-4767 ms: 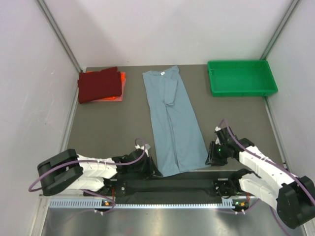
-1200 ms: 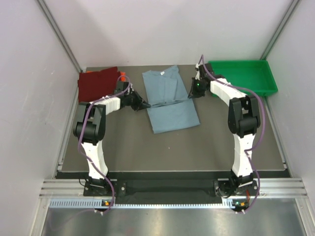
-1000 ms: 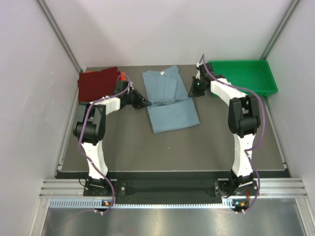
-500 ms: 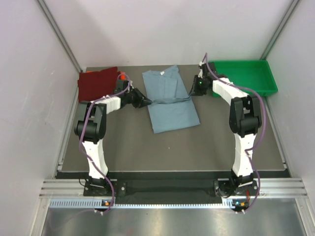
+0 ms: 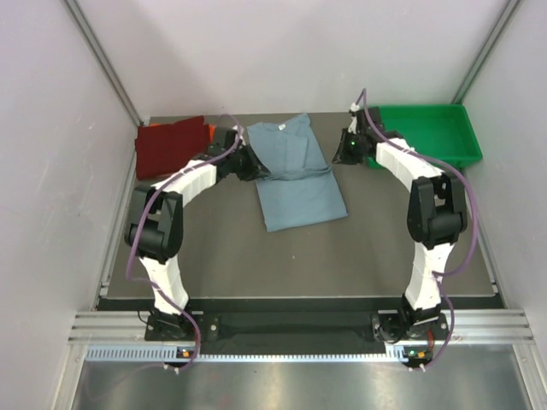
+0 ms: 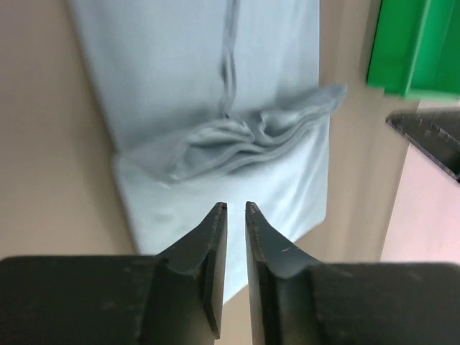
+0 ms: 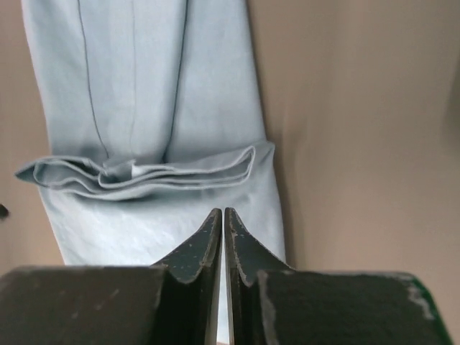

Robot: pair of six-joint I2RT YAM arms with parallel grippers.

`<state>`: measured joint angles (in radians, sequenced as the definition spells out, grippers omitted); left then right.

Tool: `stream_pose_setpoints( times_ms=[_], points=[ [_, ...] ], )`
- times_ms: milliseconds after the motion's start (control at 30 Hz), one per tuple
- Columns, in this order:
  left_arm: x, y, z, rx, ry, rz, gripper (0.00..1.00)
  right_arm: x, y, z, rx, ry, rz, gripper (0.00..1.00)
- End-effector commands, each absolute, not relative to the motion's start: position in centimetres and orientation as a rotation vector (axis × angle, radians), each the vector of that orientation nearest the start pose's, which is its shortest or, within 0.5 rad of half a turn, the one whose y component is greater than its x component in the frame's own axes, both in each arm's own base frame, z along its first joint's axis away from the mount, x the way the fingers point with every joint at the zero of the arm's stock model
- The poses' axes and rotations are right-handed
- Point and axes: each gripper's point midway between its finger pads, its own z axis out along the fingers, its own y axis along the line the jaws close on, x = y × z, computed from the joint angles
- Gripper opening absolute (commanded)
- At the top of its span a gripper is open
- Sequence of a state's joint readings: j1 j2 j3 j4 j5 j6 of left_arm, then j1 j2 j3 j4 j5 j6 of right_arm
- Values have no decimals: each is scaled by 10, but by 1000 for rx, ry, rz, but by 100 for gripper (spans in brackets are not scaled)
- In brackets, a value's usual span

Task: Fold and stack the t-shirts
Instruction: Fold the tshirt

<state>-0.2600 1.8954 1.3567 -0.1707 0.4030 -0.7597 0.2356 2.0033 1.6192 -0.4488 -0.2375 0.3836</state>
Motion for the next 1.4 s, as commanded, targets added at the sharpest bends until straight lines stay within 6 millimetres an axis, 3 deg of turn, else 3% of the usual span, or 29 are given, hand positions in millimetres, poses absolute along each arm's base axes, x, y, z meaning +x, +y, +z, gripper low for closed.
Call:
stream_pose_setpoints(
  times_ms=[0, 200, 367, 600, 867, 1100, 1200, 1367],
  points=[
    [436, -245, 114, -237, 2429, -965, 18, 480, 187, 117, 21, 2423, 582, 4],
    [430, -256, 84, -220, 2500, -935, 14, 470, 188, 87, 20, 2472, 575, 4],
    [441, -254, 65, -252, 2528, -883, 14, 482, 191, 78, 20, 2471, 569, 3],
    [472, -239, 72, -309, 2492, -807, 14, 512, 198, 62, 33, 2475, 562, 3],
    [485, -225, 84, -334, 2450, -801, 16, 537, 205, 74, 42, 2419, 577, 3],
    [488, -206, 70, -399, 2480, -765, 18, 535, 208, 71, 21, 2421, 601, 7],
    [494, -195, 81, -389, 2446, -754, 23, 536, 206, 85, -21, 2393, 592, 11],
    [494, -195, 107, -230, 2402, -826, 35, 534, 203, 109, -115, 2340, 656, 22]
  ],
)
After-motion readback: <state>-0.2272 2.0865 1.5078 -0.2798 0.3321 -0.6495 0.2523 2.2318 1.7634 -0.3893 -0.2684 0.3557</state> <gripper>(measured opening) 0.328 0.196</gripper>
